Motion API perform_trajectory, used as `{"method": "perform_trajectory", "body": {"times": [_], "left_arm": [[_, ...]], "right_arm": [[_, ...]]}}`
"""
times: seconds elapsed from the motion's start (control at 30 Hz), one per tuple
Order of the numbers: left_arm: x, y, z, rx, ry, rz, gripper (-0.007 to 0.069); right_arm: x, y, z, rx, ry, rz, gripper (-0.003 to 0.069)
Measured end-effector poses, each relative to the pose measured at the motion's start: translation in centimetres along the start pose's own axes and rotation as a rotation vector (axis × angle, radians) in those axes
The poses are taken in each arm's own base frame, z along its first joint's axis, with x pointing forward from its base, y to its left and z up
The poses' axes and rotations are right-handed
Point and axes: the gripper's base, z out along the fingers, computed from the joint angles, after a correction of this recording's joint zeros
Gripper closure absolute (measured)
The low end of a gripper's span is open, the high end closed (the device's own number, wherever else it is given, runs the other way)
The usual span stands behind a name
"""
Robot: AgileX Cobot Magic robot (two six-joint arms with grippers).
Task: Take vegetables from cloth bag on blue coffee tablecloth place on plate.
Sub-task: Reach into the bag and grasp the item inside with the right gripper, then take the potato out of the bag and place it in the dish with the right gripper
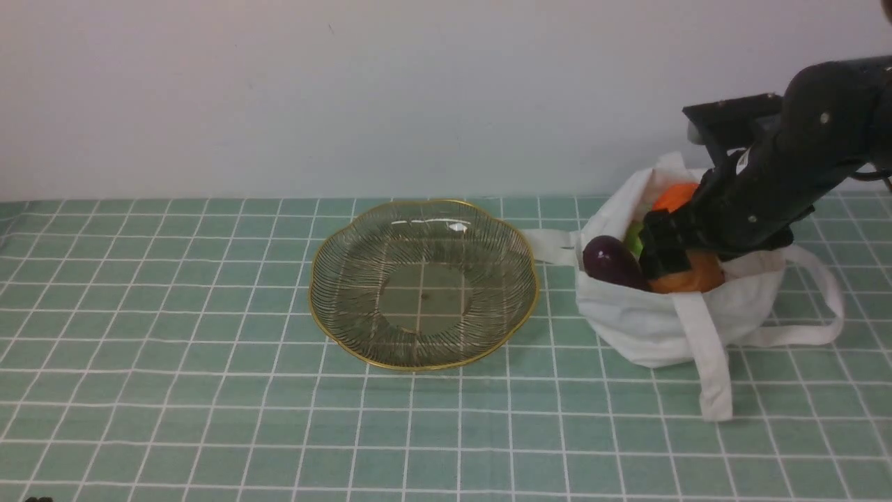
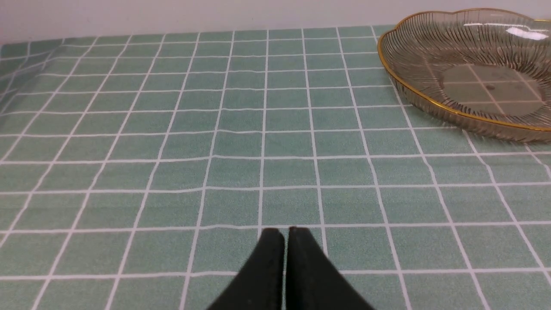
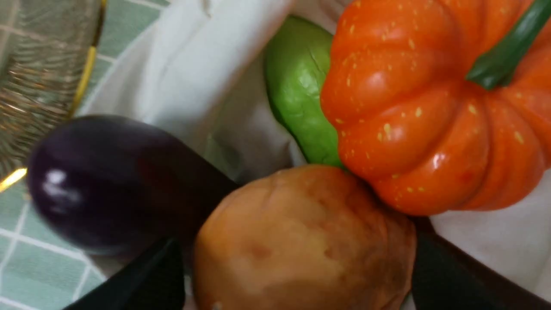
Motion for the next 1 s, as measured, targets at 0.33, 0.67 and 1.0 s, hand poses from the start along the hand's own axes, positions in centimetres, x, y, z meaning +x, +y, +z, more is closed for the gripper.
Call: {"method": "perform_trajectory", "body": {"times": [0.33,0.67,1.0], "left_arm": [[0.0,0.0,0.0,0.0,0.0,0.0,0.0632],[0.0,0.0,0.0,0.0,0.0,0.0,0.0632],[0.0,0.0,0.0,0.0,0.0,0.0,0.0632]], "right_arm": [[0.2,-0.2,0.1,0.028,0.022,-0.022,0.0096],[-0.3,-0.3,-9.0,0.081,-0.204,-0.016,0.0096],[-1.8,5.0,-13.4,-0.245,-0.51,0.006,0.0096]]}}
